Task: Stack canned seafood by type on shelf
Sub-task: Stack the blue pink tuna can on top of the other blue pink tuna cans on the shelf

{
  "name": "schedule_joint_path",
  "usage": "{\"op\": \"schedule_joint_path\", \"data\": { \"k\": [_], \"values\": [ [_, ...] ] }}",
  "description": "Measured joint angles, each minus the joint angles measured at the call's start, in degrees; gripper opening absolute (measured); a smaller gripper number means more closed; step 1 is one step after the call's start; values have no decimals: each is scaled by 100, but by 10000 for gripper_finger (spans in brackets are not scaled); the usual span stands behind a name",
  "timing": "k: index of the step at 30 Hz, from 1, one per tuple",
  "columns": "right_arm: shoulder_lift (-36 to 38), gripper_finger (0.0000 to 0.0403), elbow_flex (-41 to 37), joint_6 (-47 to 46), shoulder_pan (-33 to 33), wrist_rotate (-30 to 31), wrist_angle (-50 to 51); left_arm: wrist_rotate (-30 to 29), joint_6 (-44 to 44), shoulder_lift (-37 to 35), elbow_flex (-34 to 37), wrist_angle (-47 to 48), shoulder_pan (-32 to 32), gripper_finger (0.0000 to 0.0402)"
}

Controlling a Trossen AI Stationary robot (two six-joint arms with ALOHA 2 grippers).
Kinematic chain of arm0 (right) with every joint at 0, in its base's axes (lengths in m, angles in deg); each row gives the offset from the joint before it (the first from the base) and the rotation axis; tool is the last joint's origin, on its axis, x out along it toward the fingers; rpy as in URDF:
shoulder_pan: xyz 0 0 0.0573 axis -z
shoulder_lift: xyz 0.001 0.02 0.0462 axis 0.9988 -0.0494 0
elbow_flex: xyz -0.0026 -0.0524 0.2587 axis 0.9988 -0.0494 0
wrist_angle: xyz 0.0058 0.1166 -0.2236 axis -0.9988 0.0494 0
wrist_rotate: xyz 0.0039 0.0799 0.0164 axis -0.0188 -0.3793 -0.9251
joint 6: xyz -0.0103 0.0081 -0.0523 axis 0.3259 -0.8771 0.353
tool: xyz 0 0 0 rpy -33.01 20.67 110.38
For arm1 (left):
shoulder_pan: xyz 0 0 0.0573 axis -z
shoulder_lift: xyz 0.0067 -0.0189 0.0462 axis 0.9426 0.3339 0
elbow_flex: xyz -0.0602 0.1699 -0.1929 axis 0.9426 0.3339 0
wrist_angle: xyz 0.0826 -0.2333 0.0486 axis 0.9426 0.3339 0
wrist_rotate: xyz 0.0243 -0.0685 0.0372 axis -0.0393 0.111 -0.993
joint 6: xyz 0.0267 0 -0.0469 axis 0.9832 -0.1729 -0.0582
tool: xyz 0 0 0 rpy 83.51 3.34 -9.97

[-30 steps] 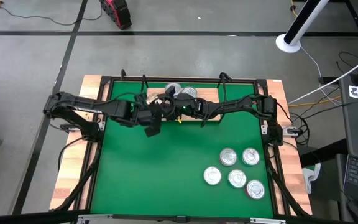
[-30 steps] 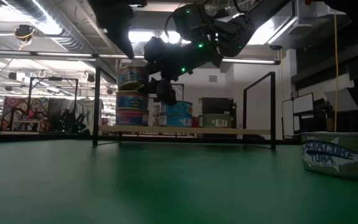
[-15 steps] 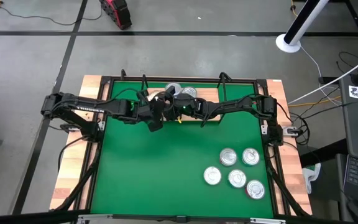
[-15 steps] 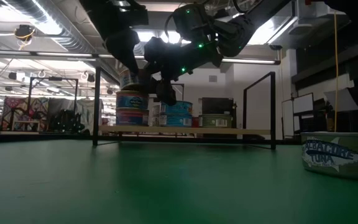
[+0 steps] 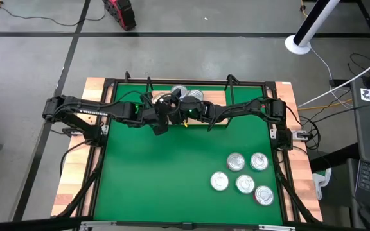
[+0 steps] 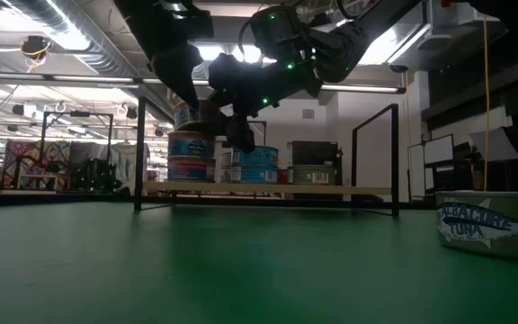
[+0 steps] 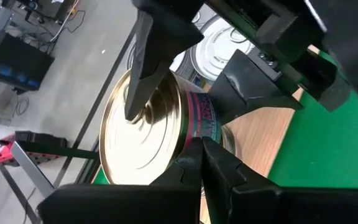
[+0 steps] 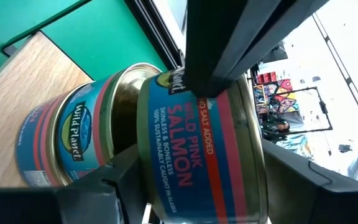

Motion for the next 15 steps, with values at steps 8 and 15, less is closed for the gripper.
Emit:
{"op": "schedule_joint_path", "data": {
  "k": [8,15],
  "values": [
    [-1,250,-7,-11,-18,-9,-235,-19,-59,0,0,37,-1,1],
    [0,250,-7,-40,-118,-2,-252,-269,-347,0,0,468,-1,1]
  ]
}}
